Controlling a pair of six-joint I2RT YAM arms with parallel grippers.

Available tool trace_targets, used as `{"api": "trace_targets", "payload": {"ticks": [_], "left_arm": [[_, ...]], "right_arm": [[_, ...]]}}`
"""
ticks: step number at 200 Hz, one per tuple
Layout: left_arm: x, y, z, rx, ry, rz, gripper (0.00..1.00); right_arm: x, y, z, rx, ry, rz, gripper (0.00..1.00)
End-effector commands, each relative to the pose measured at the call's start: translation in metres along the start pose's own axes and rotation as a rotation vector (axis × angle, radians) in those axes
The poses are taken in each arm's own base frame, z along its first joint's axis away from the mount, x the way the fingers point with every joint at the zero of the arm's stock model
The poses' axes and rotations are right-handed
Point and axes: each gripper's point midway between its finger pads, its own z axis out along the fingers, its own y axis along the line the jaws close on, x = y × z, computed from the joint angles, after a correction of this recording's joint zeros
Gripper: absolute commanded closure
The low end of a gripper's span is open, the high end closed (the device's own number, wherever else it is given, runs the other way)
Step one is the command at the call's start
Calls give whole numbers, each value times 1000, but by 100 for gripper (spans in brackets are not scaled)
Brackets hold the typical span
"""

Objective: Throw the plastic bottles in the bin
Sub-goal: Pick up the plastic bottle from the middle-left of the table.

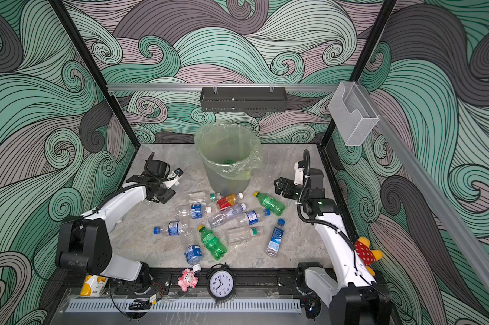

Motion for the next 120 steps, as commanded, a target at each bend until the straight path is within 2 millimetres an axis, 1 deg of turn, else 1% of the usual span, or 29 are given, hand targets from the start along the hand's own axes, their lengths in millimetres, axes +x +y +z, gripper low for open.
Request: {"api": "trace_targets", "payload": {"ticks": [1,27,30,31,47,64,98,120], "left_arm": [[-23,19,-39,-41,-151,-141,35],[-41,27,-83,-47,-337,-264,34],[-44,28,-88,-48,-360,-277,34],[-45,29,-93,-52,-375,-286,33],[-49,32,-114,-38,-461,-383,33],[-53,30,-135,-4,-535,-448,33],[-57,27,-170,43,-720,-591,33],[-57,24,-181,58,-824,-643,33]], "right_arm": [[-3,0,2,-2,5,4,8],[-1,1,6,-9,30,11,8],[-1,1,6,-8,32,11,8],[-1,1,6,-8,34,11,8],[0,1,8,-10,48,13,8],[-3,7,9,-43,44,6,8],[-8,14,8,-75,37,14,8],[-8,22,8,-112,51,4,9]]}}
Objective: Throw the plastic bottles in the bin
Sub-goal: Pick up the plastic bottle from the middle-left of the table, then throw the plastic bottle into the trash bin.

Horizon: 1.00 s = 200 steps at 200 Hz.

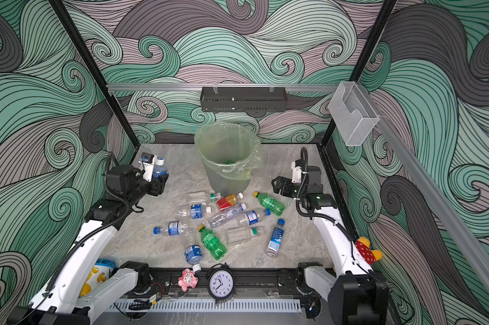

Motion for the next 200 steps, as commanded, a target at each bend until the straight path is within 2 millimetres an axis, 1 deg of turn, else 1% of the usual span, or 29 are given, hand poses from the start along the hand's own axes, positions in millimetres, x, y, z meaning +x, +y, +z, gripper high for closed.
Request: {"api": "trace_targets", "payload": {"ticks": [1,30,44,60,79,90,116,119,122,123,130,133,139,145,151,154,156,163,164,166,175,179,187,200], "left_arm": [[-21,-7,-11,55,-141,-138,33],[-14,-11,-12,69,-126,-137,33],[-18,-13,-14,87,-136,-147,33],[-32,-14,-17,103,-171,-174,33],[-56,-22,-18,163,-225,-179,33],[-76,-30,-17,226,-257,-175,33],[-123,-55,2,386,-289,-153,34],[-134,-58,1,398,-309,-151,35],[-141,-61,4,411,-316,-148,35],[-145,-62,2,415,-327,-146,35],[-162,-71,7,439,-352,-135,35],[-172,-75,6,449,-369,-127,35],[-187,-85,12,468,-383,-115,35],[-203,-93,15,486,-398,-107,33],[-215,-103,24,504,-393,-105,31],[-223,-107,25,515,-396,-105,29],[-222,-110,36,518,-376,-108,28],[-230,-120,52,531,-349,-113,23],[-228,-121,57,532,-335,-116,22],[-233,-123,59,534,-335,-117,18],[-236,-132,75,547,-291,-122,10],[-236,-136,80,551,-273,-124,8],[-235,-139,87,551,-253,-131,6],[-230,-136,88,527,-255,-138,5]], "right_arm": [[-8,14,-2,-60,-1,-9,9],[-7,19,-2,-88,3,-15,8],[-6,19,-2,-87,11,-13,8],[-5,18,-1,-84,14,-9,9],[-5,17,1,-78,17,-4,9],[-4,15,2,-69,22,-1,9],[-1,16,6,-79,41,-3,9],[-2,17,6,-82,39,-4,9],[-1,17,7,-83,43,-4,9],[-1,17,6,-83,43,-3,9],[0,17,7,-86,47,-2,9],[1,17,7,-85,47,-3,9],[2,17,7,-82,50,0,9],[3,16,7,-79,51,0,9],[4,16,6,-76,50,0,9],[4,16,6,-74,50,-1,9],[5,16,6,-74,51,0,9],[6,15,6,-69,54,3,9],[6,15,6,-68,53,3,9],[6,14,6,-66,52,3,9],[8,13,5,-60,57,5,9],[9,13,4,-58,59,5,9],[11,12,3,-50,67,4,9],[14,10,0,-32,78,-13,9]]}}
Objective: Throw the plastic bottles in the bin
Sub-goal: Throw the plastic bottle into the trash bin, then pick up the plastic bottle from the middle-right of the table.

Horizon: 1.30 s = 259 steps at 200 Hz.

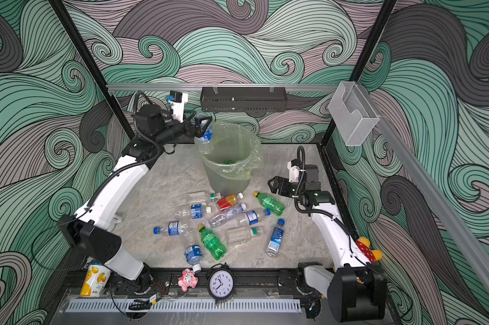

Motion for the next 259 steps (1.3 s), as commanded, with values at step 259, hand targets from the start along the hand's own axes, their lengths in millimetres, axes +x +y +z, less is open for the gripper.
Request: {"api": "trace_targets", "payload": {"ticks": [259], "left_arm": [[188,53,-224,-588,382,-52,1]], "right_arm": [[85,-44,87,286,570,-238,14]]}}
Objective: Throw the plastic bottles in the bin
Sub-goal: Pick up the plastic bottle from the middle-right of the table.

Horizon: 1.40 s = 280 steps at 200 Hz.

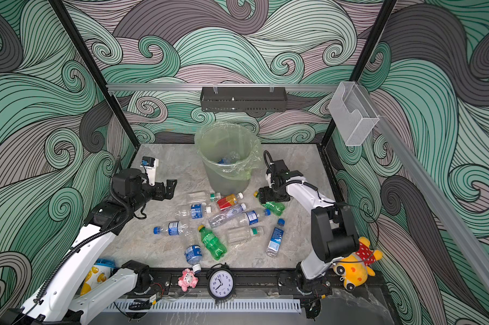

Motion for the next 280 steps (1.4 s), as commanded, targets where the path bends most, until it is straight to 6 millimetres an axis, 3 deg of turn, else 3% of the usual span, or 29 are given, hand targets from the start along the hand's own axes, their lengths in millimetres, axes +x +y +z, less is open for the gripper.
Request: {"api": "trace_targets", "payload": {"ticks": [1,68,176,228,280], "left_arm": [[-3,8,-6,-33,-14,-1,1],[1,12,-9,-49,-19,15,1],[2,13,5,-47,-28,-8,1],[6,26,3,-114,-18,-4,1],[6,28,-2,-124,-22,5,1]], "right_arm": [[3,-9,8,40,37,9,14],[2,-24,32,85,71,83,21],[0,-49,34,121,22,185,36],[-14,-40,2,79,-94,166,42],[-36,-22,-62,17,-287,129,43]]}}
